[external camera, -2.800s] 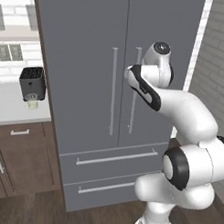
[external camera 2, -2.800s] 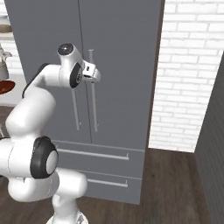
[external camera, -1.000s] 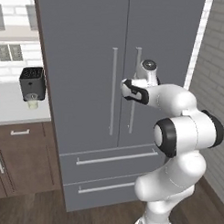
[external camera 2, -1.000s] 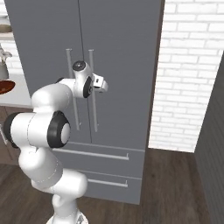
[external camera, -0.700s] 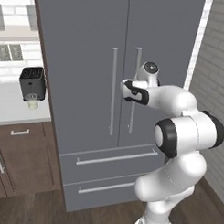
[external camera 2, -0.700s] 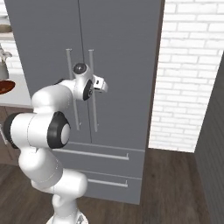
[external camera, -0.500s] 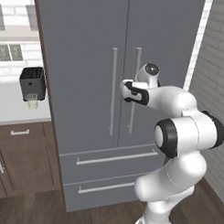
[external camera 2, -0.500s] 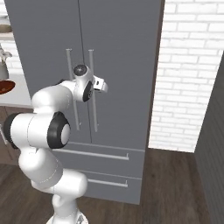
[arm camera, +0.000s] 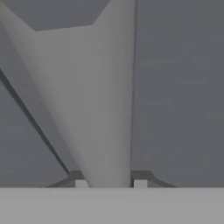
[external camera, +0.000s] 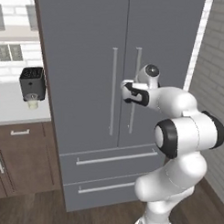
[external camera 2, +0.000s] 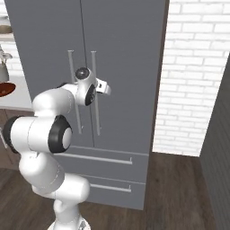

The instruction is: Grab a lemon wedge from the fridge and one ice cube from the ice bowl, and put them in the glass of lemonade.

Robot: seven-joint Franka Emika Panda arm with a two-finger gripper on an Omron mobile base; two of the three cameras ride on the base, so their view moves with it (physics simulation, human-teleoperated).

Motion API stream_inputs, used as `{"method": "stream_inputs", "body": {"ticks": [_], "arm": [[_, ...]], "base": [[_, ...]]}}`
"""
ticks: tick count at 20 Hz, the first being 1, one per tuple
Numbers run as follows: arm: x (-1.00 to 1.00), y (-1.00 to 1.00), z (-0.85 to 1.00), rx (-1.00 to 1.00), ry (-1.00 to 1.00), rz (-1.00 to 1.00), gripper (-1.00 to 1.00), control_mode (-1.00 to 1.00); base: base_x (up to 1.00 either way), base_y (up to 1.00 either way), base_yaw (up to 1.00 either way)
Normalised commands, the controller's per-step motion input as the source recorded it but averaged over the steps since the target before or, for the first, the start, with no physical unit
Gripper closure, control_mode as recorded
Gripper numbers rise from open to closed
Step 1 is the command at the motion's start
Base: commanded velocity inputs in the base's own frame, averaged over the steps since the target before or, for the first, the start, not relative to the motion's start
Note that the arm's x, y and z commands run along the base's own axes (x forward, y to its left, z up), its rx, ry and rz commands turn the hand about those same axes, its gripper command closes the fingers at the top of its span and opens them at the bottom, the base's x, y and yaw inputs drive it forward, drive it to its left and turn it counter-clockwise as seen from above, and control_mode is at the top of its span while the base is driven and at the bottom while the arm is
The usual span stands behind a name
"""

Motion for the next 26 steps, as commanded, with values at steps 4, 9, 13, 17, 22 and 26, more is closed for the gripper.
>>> {"method": "stream_inputs", "body": {"ticks": [4, 9, 13, 17, 22, 26], "arm": [[-0.52, -0.59, 0.12, 0.00, 0.00, -0.05, 1.00, -1.00], [-0.63, -0.81, 0.18, 0.01, 0.00, -0.08, 1.00, -1.00], [-0.64, -0.92, 0.15, 0.04, 0.00, -0.08, 1.00, -1.00], [-0.71, -0.99, 0.18, 0.08, 0.00, -0.10, 1.00, -1.00], [-0.68, -1.00, 0.05, 0.14, -0.01, -0.14, 1.00, -1.00], [-0.53, -1.00, 0.00, 0.13, -0.02, -0.16, 1.00, -1.00]], "base": [[0.00, 0.00, 0.00], [0.00, 0.00, 0.00], [0.00, 0.00, 0.00], [0.00, 0.00, 0.00], [0.00, 0.00, 0.00], [0.00, 0.00, 0.00]]}}
